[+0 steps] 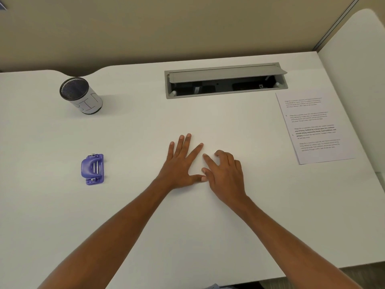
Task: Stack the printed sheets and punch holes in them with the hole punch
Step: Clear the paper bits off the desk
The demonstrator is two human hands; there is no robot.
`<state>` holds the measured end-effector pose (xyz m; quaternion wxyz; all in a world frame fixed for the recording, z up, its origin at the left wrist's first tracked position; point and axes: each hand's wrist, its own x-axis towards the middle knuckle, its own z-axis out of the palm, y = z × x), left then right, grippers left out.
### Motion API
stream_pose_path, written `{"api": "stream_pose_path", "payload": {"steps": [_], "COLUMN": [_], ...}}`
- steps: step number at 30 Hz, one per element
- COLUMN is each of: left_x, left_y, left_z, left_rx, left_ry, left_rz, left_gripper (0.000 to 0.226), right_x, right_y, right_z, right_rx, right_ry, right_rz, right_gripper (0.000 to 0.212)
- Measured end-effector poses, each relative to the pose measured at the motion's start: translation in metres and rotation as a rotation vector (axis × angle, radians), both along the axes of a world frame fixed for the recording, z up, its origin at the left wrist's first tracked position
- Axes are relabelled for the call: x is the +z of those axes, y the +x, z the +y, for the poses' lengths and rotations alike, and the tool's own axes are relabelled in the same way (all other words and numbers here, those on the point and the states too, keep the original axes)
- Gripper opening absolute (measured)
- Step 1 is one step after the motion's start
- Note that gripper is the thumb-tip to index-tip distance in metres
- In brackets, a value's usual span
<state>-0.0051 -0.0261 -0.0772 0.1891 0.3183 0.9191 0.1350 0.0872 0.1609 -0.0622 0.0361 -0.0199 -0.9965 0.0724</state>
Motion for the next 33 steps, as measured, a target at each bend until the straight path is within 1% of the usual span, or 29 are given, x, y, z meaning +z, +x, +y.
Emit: {"api": "stream_pose_path", "payload": {"steps": [8,11,14,21,25,28,30,33], "left_x": [-0.003,-0.004,-0.004,-0.005,-0.006,-0.006,-0.007,-0.007], "left_y": [0.012,0.015,0.016,0.016,0.021,0.026,0.029,0.031], "left_z": [-0.006,-0.007,-0.007,-0.006,-0.006,-0.006,-0.006,-0.006], "left_rx": [-0.003,0.033,0.055,0.031,0.058,0.088,0.081,0.069], "left_ry": [0.074,0.119,0.117,0.111,0.132,0.168,0.16,0.136], "left_rz": [0.016,0.006,0.01,0.026,0.015,0.005,0.024,0.044], "left_gripper": [0.099,0.104,0.111,0.104,0.103,0.094,0.086,0.083], "right_x": [0.004,0.005,0.006,0.011,0.011,0.013,0.015,0.018], "right_y": [-0.002,-0.001,-0.001,-0.002,-0.002,-0.005,-0.009,-0.014], "right_z": [0.003,0.003,0.003,0.002,0.004,0.006,0.008,0.009], "right_rx": [0.011,0.01,0.01,0.01,-0.003,-0.028,-0.029,-0.013], "right_ry": [-0.016,-0.02,-0.02,-0.04,-0.069,-0.09,-0.082,-0.078], "right_rz": [-0.017,-0.026,-0.032,-0.026,-0.018,-0.02,-0.03,-0.048], "right_gripper": [0.044,0.044,0.043,0.041,0.04,0.041,0.042,0.044]}}
